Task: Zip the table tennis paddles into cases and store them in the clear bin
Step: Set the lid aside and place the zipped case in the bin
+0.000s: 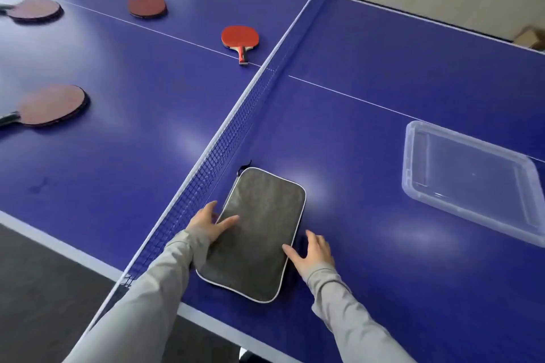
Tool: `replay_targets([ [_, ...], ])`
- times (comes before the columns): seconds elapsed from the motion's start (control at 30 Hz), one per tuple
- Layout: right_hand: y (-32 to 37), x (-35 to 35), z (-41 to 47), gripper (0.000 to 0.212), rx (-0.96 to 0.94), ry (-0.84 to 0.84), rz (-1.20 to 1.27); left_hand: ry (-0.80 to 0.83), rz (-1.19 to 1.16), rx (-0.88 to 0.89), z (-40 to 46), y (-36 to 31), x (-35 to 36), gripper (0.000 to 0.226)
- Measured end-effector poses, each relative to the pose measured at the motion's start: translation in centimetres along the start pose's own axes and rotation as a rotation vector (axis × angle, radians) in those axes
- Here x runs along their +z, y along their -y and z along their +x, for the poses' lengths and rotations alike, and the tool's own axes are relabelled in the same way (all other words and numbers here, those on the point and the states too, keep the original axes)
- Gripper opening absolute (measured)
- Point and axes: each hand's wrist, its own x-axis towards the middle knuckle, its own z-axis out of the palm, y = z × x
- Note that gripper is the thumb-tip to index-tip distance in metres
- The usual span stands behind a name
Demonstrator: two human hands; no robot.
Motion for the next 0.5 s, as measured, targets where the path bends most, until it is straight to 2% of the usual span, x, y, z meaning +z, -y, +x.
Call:
replay_targets([
  [0.17,1.7,1.3,0.8,0.072,0.030,-0.016,-0.038,0.055,0.022,0.015,2.0,-0.5,1.1,0.085],
  [0.33,2.2,1.6,0.6,0.067,0.030,-0.003,0.166,0.051,-0.026,0.001,2.6,-0.3,1.5,0.082],
  [0.5,2.8,0.5,0.0,0.067,0.026,0.031,0.334,0.046,-0.257,-0.020,2.1,-1.2,1.7,0.075],
])
